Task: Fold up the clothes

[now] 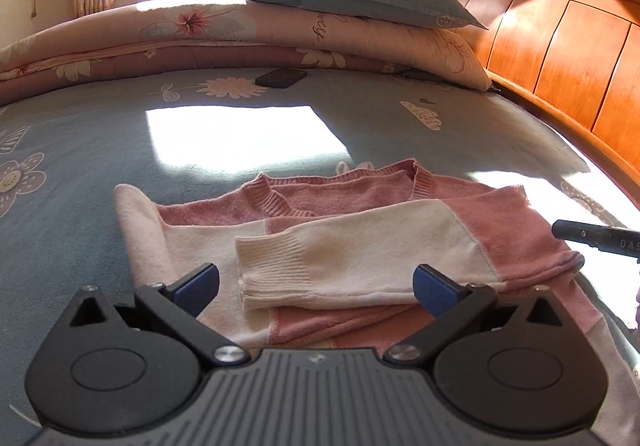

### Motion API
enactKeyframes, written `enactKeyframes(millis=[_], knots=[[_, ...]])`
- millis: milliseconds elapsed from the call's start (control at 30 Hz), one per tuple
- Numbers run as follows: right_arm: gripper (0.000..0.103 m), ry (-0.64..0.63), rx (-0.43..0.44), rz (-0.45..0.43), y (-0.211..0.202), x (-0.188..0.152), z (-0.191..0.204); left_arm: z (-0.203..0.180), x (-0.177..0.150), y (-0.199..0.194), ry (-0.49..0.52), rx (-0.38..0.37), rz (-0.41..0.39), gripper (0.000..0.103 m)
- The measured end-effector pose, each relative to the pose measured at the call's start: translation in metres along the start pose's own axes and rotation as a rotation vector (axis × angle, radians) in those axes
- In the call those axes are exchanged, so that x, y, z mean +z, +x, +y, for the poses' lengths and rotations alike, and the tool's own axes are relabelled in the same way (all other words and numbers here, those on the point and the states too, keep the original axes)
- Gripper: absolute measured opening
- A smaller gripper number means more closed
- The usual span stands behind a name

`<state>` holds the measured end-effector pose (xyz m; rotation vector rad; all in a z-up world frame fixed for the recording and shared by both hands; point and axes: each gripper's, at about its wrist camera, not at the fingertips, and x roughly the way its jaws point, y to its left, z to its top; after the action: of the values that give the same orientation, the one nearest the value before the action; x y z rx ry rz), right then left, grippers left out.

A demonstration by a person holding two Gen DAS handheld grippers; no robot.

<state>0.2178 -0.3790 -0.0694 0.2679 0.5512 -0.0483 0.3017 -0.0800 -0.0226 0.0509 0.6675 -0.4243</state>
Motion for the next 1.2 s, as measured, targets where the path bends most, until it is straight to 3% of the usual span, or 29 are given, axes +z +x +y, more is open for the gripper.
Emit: enactKeyframes(millis=[133,200,300,367,500,633,1000,1033,1100,1200], knots=[[0.071,-0.013,0.019,0.092,0.016,-0.008,-0.002,-0.038,0.025,0.000,0.084,-0.027,-0.029,0.102],[0.071,-0.041,0.024,0.098,0.021,-0.015,-0.001,-0.052,0.037,0.001,0.108,-0.031,-0.047,0.102],[0.075,-0.062,0.043,0.102,0.020,-0.015,0.001,-0.046,0.042,0.009,0.082,-0.082,-0.062,0.102],[0.077,-0.051,0.059,0.102,0.020,-0.015,-0.002,-0.024,0.039,0.022,0.006,-0.092,-0.037,0.102],[0.077,-0.027,0.081,0.100,0.019,-0.014,-0.007,0.047,0.023,0.035,-0.244,-0.032,0.027,0.102],[0.077,-0.018,0.092,0.095,0.020,-0.014,-0.008,0.117,0.005,0.019,-0.464,-0.005,0.004,0.102],[0.082,-0.045,0.098,0.072,0.021,-0.017,-0.006,0.164,-0.043,0.033,-0.573,0.093,0.082,0.100],[0.082,-0.037,0.103,0.071,0.021,-0.017,-0.008,0.164,-0.042,0.028,-0.581,0.091,0.058,0.100],[0.082,-0.021,0.111,0.068,0.021,-0.017,-0.010,0.164,-0.036,0.014,-0.594,0.083,-0.003,0.101],[0.082,-0.017,0.115,0.066,0.020,-0.016,-0.011,0.155,-0.030,0.000,-0.607,-0.050,-0.049,0.102]])
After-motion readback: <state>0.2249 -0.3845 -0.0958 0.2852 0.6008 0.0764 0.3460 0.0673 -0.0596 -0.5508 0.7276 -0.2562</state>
